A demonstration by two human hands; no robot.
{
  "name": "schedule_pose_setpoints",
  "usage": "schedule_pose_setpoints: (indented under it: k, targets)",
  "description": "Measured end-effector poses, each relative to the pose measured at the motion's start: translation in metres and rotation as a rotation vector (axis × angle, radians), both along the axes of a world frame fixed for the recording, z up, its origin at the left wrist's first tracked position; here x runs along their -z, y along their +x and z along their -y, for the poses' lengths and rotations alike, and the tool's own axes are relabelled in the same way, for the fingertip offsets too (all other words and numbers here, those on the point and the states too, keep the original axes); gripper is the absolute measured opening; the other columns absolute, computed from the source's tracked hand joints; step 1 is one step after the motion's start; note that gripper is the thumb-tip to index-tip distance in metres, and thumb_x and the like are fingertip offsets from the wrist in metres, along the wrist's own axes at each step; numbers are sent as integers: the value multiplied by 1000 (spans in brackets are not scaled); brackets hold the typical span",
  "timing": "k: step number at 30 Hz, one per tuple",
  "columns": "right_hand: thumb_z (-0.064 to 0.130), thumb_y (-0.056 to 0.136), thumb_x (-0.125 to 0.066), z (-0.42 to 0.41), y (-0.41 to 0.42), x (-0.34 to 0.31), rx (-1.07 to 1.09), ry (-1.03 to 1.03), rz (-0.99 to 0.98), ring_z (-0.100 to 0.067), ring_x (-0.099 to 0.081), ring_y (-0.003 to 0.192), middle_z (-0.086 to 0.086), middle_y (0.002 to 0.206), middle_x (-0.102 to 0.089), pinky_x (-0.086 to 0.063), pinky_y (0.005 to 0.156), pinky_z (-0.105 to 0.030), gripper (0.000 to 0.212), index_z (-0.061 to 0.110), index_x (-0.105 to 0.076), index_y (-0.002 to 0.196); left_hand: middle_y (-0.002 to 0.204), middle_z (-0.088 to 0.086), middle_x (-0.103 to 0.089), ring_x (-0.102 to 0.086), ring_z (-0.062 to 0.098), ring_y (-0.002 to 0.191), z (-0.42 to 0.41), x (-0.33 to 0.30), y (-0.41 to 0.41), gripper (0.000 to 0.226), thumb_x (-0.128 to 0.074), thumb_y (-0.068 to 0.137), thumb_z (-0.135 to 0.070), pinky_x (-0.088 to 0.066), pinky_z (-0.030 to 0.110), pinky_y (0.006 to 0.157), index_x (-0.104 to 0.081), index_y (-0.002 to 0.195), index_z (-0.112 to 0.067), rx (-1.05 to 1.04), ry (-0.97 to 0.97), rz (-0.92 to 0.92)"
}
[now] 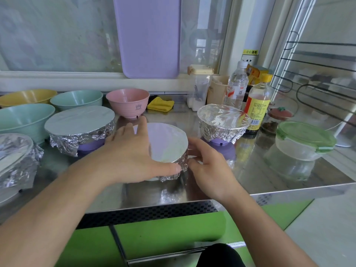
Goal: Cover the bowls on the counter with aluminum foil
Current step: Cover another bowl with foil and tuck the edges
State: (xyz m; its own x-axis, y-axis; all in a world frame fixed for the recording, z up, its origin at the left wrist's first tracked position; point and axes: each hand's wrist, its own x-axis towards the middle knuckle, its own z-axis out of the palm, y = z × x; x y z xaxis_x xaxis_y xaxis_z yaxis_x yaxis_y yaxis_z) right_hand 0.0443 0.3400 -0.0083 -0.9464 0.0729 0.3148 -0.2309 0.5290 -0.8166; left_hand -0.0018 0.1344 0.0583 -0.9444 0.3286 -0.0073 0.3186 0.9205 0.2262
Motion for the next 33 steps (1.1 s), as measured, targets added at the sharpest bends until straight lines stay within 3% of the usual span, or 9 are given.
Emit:
schedule_pose_setpoints:
  k: [4, 7, 10, 15, 20, 24, 28, 30, 33]
  targets:
    - [5, 101, -62, -4, -2, 2, -11, -29, 26, 6, -60, 120, 20, 126, -70, -47, 108, -22, 47, 30, -60, 141, 172, -6, -13, -19, 18, 156, 12, -10, -9, 163, -76, 36, -91, -29, 44, 124, 14, 161, -38, 100, 21, 88]
    - [11, 96, -72, -5, -3, 5, 34, -6, 39, 3, -64, 107, 16, 112, -71, -52, 102, -24, 45, 28, -61, 137, 173, -16, 0, -13, 12, 158, 21, -20, -9, 168, -89, 39, -79, -23, 36, 126, 25, 157, -46, 147, 26, 190]
    - [12, 92, -77, -2, -2, 7, 113, -42, 12, -5, -66, 91, 10, 94, -69, -56, 91, -29, 32, 32, -68, 114, 173, -16, 7, -7, 13, 160, 18, -19, -8, 166, -75, 31, -99, -21, 43, 128, 22, 156, -50, 139, 42, 170]
    - [12, 90, -78, -2, -2, 10, 153, -5, -29, -5, -66, 82, 11, 82, -70, -56, 81, -25, 19, 28, -70, 96, 170, 4, -10, -8, 27, 159, 2, -5, -2, 161, -47, 28, -115, -27, 52, 124, 13, 159, -43, -27, 13, 82]
    - [11, 90, -78, -3, 0, 11, 161, 51, -23, -4, -65, 77, 10, 78, -72, -49, 74, -14, 15, 24, -72, 88, 170, -3, -15, -19, 19, 156, 8, -15, -7, 161, -71, 35, -99, -33, 43, 121, 12, 160, -42, 53, 27, 94]
    - [10, 90, -78, -4, 3, 12, 154, 66, -4, -4, -65, 78, 12, 79, -73, -48, 72, -15, 15, 22, -72, 84, 173, -17, 2, -12, 3, 155, 20, -26, 0, 158, -89, 52, -76, -23, 24, 118, 19, 162, -39, 132, 35, 188]
    - [12, 87, -82, 1, 1, 10, 197, 106, -45, -2, -59, 83, 9, 89, -65, -39, 71, -10, 28, 35, -70, 77, 172, -15, 1, -2, 9, 158, 11, -14, 4, 157, -64, 36, -106, -21, 44, 128, 12, 159, -45, 108, 57, 98]
    - [11, 86, -82, 3, 2, 7, 201, 114, -30, -9, -57, 75, 3, 79, -62, -39, 66, -12, 36, 39, -66, 70, 172, -9, 4, 5, 15, 160, 5, -5, 3, 158, -54, 32, -111, -18, 49, 128, 12, 158, -43, 68, 43, 50]
    - [9, 90, -71, 2, 5, 0, 137, -39, 123, -17, -52, 50, -2, 56, -61, -44, 54, -25, 23, 28, -74, 77, 172, -5, -5, -2, 16, 159, 4, -1, 2, 153, -58, 38, -106, -21, 48, 127, 10, 158, -41, 58, 45, 25]
